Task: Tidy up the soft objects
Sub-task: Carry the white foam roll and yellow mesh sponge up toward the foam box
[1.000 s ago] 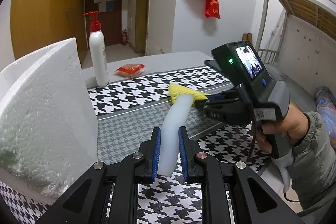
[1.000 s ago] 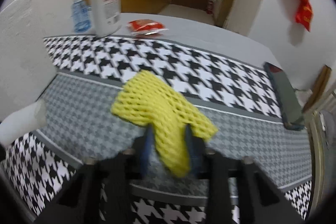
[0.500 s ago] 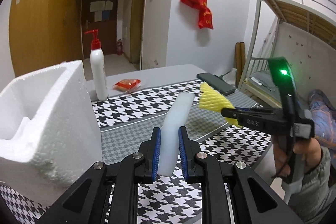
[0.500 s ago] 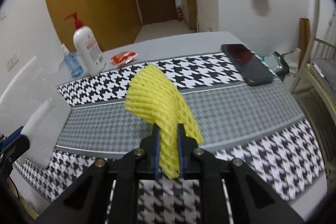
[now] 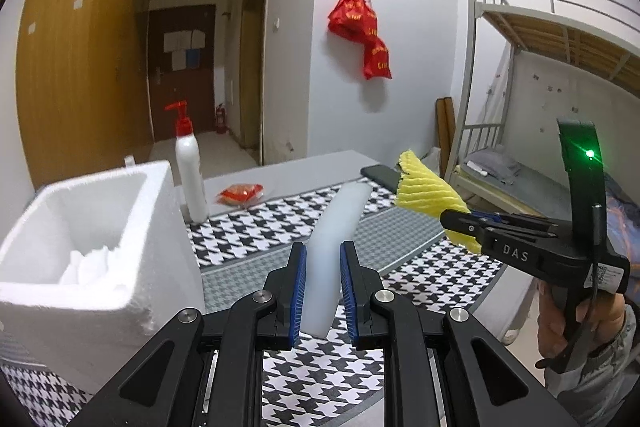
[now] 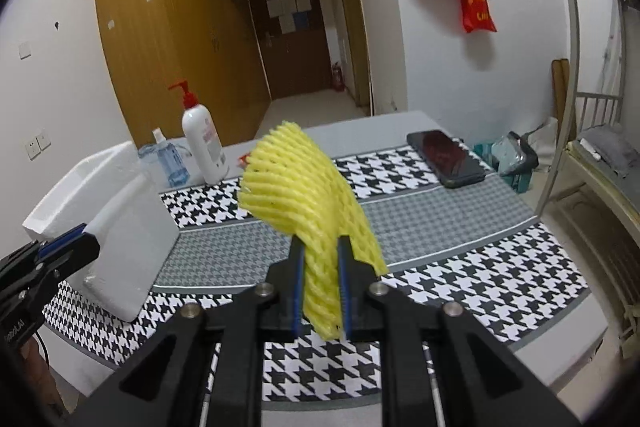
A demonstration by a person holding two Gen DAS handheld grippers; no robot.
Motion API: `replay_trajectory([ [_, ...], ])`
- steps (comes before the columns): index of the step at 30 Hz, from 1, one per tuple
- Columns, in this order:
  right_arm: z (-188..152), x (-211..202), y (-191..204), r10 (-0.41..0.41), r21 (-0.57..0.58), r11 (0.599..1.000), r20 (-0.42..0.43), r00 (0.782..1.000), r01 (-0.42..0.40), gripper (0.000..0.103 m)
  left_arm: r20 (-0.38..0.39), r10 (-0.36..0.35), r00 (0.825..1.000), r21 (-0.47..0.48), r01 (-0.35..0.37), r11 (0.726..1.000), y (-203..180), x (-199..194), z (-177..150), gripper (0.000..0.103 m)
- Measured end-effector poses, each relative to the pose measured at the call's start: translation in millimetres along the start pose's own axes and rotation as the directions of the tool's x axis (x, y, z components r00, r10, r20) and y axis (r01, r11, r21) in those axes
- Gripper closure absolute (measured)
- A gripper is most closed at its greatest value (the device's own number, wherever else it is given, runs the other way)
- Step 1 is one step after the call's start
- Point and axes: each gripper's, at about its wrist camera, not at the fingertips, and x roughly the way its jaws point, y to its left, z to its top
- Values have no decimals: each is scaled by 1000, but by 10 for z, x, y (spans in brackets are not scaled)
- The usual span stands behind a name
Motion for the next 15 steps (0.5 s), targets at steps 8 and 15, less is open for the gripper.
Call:
replay_trajectory([
  [8, 51, -209, 70, 7, -2, 1000, 76, 997, -7, 85, 58, 15, 998, 26, -17, 1000, 27, -158, 127, 85],
  [15, 124, -310, 228, 44, -23, 999, 106, 993, -41, 85, 110, 24, 994, 20, -26, 999, 125, -328, 207, 85],
])
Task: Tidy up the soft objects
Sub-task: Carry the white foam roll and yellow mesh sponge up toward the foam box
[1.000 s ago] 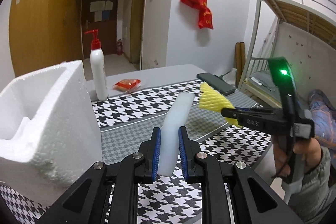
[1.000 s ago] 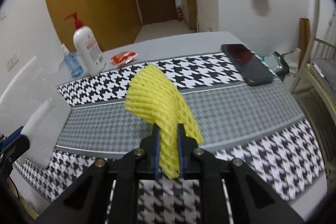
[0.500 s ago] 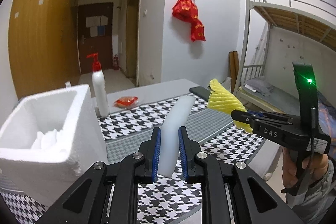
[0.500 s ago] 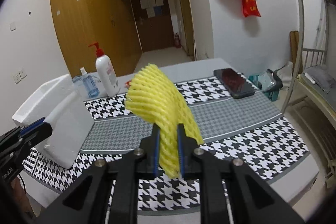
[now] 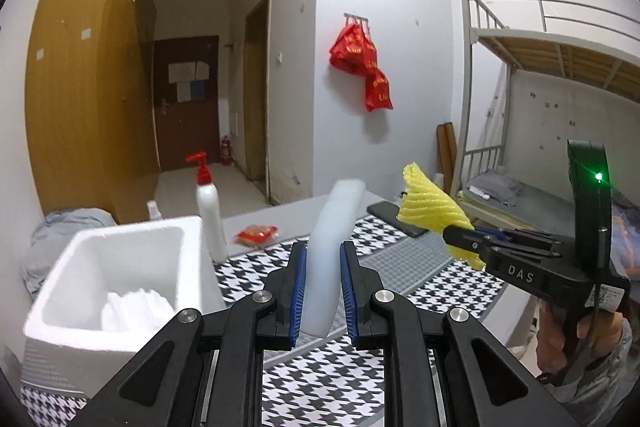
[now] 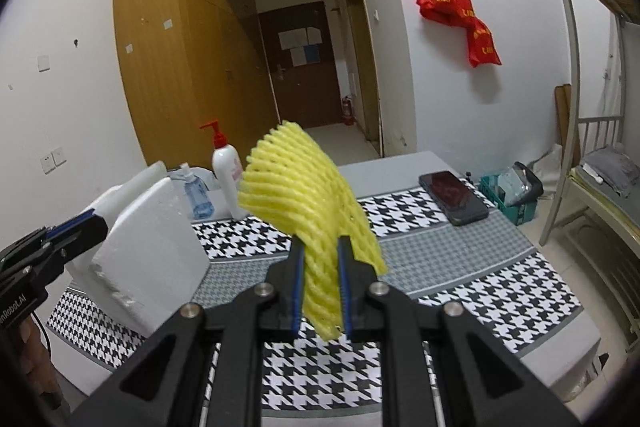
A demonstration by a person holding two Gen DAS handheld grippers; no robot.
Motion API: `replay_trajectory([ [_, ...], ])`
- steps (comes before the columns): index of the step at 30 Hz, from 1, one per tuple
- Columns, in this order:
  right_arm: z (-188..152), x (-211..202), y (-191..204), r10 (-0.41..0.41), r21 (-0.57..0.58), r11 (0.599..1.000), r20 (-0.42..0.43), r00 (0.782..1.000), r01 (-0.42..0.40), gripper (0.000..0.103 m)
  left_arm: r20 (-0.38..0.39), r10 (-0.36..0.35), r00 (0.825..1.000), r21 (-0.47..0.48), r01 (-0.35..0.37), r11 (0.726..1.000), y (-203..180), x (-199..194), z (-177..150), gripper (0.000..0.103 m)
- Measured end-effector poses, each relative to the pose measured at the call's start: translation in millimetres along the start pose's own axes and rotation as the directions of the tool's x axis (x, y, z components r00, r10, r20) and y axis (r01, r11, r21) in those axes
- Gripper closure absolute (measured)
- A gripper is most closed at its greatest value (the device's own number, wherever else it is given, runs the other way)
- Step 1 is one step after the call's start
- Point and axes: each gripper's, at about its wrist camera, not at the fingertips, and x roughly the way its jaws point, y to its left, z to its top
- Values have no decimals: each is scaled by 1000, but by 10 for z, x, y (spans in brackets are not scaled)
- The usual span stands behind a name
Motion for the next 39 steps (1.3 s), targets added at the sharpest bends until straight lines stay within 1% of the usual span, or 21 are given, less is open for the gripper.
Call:
replay_trajectory([
  [6, 68, -33, 247, 32, -46, 998, 17, 999, -31, 85, 19, 17, 1000, -22, -16, 1000, 141, -98, 60, 85],
  [10, 129, -49, 402, 71, -68, 995, 29, 997, -68, 85, 36, 56, 998, -29, -55, 998, 223, -155, 96, 85],
  [12, 160, -35, 454, 77, -73, 995, 30, 997, -75, 85, 47, 86, 995, -25, -84, 996, 255, -196, 96, 85],
  [15, 209, -14, 543, 88, -88, 992, 27, 996, -86, 85, 61, 111, 992, -23, -110, 994, 302, -270, 94, 85],
  [21, 233, -10, 705, 134, -113, 985, 32, 990, -130, 84, 69, 165, 984, -40, -163, 986, 463, -347, 121, 85],
  [29, 247, 46, 970, 211, -143, 968, 19, 977, -206, 84, 72, 226, 972, -58, -222, 973, 649, -457, 103, 85],
  [39, 281, 127, 1188, 278, -173, 946, 8, 961, -272, 84, 63, 272, 960, -80, -267, 960, 874, -541, 57, 85],
])
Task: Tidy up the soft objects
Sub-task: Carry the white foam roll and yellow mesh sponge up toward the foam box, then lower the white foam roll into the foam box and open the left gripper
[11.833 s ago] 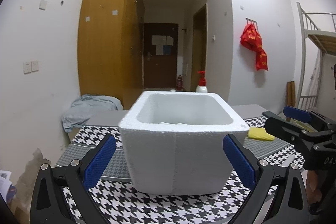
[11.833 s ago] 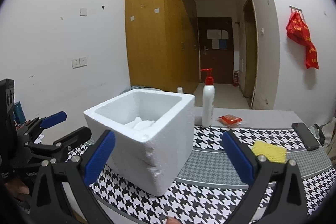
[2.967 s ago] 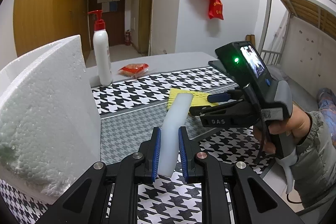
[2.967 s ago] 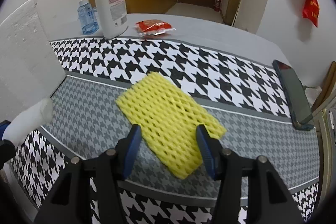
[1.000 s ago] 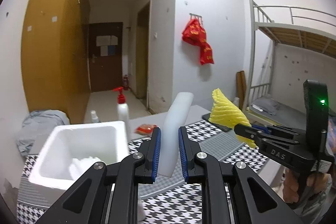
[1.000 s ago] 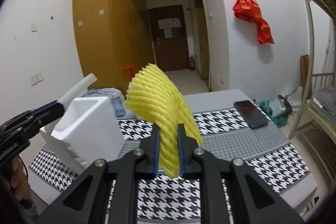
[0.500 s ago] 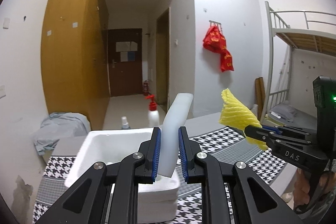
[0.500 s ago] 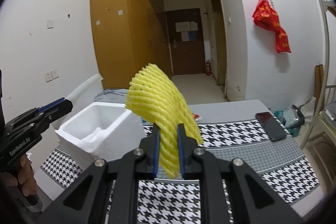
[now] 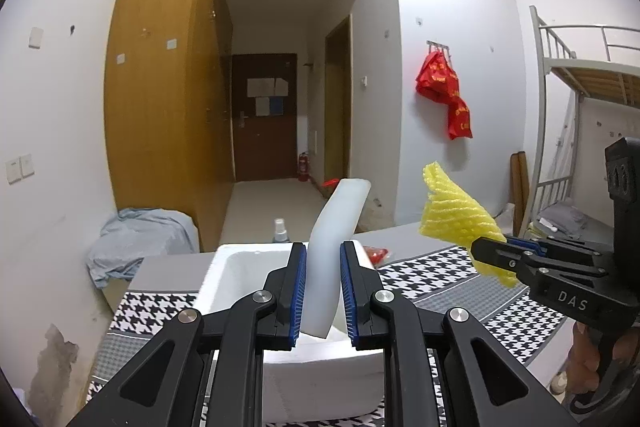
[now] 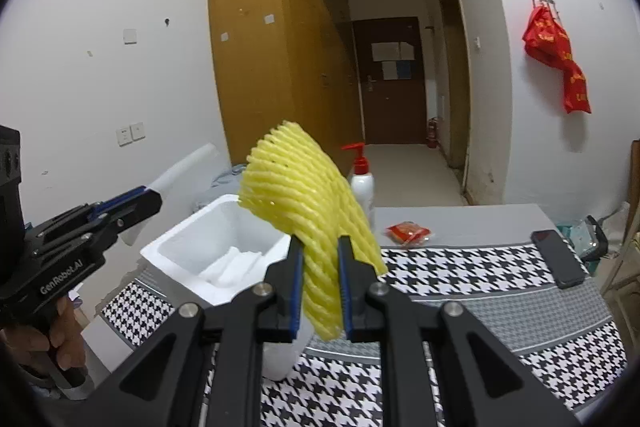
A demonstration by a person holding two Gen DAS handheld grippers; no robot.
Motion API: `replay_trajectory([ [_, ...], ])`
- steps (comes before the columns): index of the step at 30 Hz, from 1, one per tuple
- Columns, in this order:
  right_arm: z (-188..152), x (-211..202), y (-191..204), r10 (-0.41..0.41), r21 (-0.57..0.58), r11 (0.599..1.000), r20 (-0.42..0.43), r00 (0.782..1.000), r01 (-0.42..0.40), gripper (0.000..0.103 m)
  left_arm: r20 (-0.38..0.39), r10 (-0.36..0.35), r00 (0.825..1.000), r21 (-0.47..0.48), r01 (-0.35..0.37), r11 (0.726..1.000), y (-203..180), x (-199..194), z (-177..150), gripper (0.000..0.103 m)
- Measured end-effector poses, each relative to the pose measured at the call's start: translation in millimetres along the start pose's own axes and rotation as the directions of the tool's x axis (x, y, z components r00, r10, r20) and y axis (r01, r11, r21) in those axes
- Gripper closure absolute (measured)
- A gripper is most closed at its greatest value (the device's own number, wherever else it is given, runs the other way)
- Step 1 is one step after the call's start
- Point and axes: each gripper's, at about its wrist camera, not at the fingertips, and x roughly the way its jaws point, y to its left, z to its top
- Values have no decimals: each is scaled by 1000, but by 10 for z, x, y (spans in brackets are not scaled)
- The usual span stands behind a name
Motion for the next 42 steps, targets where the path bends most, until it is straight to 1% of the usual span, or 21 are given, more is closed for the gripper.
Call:
replay_trajectory([
  [10, 66, 208, 256, 43, -41, 998, -3, 999, -43, 84, -27, 25, 999, -6, -25, 1000, 176, 52, -60, 85],
  [16, 58, 313, 301, 51, -46, 998, -26, 998, -52, 84, -39, 32, 999, -16, -33, 999, 223, 109, -53, 85],
  [21, 76, 332, 309, 52, -51, 997, -26, 998, -54, 84, -54, 33, 998, -17, -34, 999, 243, 204, -44, 85],
  [22, 77, 336, 312, 53, -51, 997, -26, 998, -54, 84, -58, 31, 998, -15, -32, 999, 246, 225, -44, 83],
  [23, 78, 342, 311, 52, -52, 997, -26, 998, -53, 84, -61, 28, 998, -17, -29, 999, 252, 249, -47, 79],
  [26, 70, 356, 311, 49, -49, 998, -29, 998, -50, 84, -63, 38, 997, -12, -39, 999, 275, 308, -58, 78],
  [27, 67, 369, 313, 48, -48, 998, -32, 998, -49, 84, -65, 47, 997, -13, -48, 999, 288, 325, -62, 75],
  [28, 66, 379, 314, 45, -46, 998, -34, 998, -47, 84, -67, 48, 997, -14, -49, 999, 301, 331, -71, 67],
  [29, 65, 383, 313, 43, -44, 998, -35, 998, -44, 84, -69, 51, 996, -16, -52, 998, 318, 340, -77, 51],
  [30, 66, 389, 316, 42, -43, 998, -37, 998, -44, 84, -68, 54, 996, -21, -55, 998, 336, 336, -81, 41],
  [31, 69, 393, 321, 42, -43, 998, -37, 998, -43, 84, -62, 57, 996, -29, -59, 998, 356, 324, -87, 23],
  [32, 72, 397, 327, 40, -44, 998, -37, 999, -42, 84, -48, 61, 997, -39, -63, 997, 379, 297, -93, 14],
  [33, 75, 404, 333, 39, -45, 998, -37, 999, -41, 84, -38, 68, 997, -47, -70, 996, 398, 276, -93, 11],
  [35, 78, 424, 351, 39, -46, 998, -42, 998, -41, 84, -30, 89, 996, -56, -90, 994, 437, 245, -98, 2],
  [42, 102, 477, 431, 47, -59, 997, -47, 998, -49, 84, -19, 136, 991, -69, -137, 988, 546, 137, -97, 1],
])
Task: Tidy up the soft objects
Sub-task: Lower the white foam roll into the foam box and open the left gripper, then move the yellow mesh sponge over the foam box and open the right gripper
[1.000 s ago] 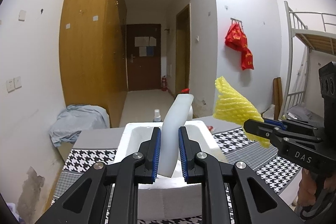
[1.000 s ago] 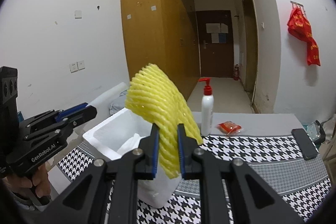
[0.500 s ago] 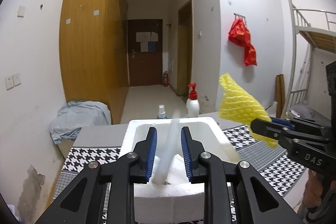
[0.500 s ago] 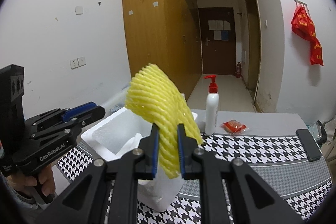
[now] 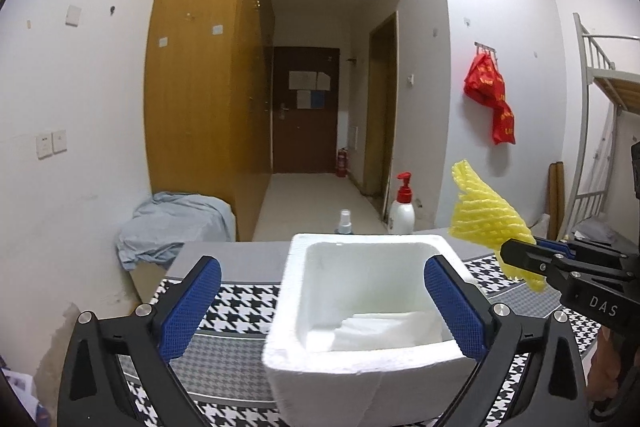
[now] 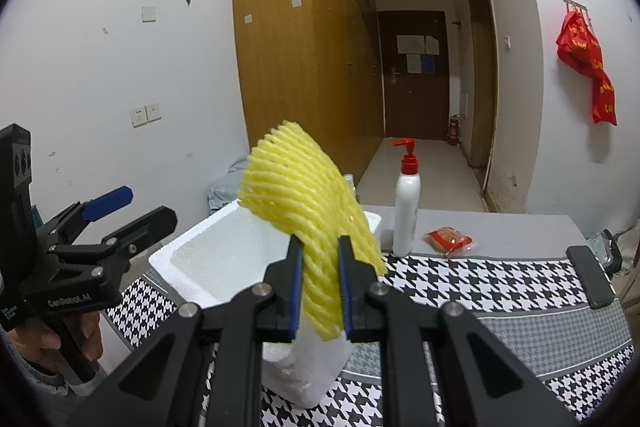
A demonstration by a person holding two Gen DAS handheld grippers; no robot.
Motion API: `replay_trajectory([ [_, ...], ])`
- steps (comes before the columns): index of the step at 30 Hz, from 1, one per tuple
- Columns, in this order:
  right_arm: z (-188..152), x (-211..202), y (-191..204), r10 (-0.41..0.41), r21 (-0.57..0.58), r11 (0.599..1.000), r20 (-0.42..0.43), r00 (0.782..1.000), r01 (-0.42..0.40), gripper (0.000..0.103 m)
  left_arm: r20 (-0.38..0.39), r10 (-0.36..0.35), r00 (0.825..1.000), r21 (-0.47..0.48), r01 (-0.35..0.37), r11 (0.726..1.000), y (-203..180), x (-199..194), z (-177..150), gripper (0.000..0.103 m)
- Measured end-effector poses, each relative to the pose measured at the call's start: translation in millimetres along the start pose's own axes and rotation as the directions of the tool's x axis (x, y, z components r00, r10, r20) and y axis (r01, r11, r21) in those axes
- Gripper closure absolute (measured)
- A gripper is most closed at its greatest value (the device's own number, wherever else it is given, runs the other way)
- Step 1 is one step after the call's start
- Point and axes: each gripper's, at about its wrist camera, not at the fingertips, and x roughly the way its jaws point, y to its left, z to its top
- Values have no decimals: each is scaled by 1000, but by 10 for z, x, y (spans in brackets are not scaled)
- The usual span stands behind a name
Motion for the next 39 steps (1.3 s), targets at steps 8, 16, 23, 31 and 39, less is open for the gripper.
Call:
replay_trajectory([
  [8, 28, 76, 103, 16, -22, 1000, -9, 1000, -16, 84, -1, 30, 1000, -25, -30, 999, 156, -62, -9, 1],
  [16, 46, 157, 191, 35, -32, 999, -19, 999, -35, 84, 9, 64, 998, -26, -64, 998, 289, -143, -30, 1],
  [23, 64, 279, 249, 42, -35, 998, -35, 999, -43, 82, 8, 87, 996, -60, -86, 994, 461, -204, -69, 1],
  [31, 92, 365, 304, 46, -42, 998, -45, 998, -48, 82, 7, 96, 995, -68, -96, 993, 536, -227, -89, 1],
  [39, 87, 410, 335, 56, -53, 997, -54, 997, -59, 82, 2, 95, 995, -70, -95, 993, 554, -214, -90, 1],
])
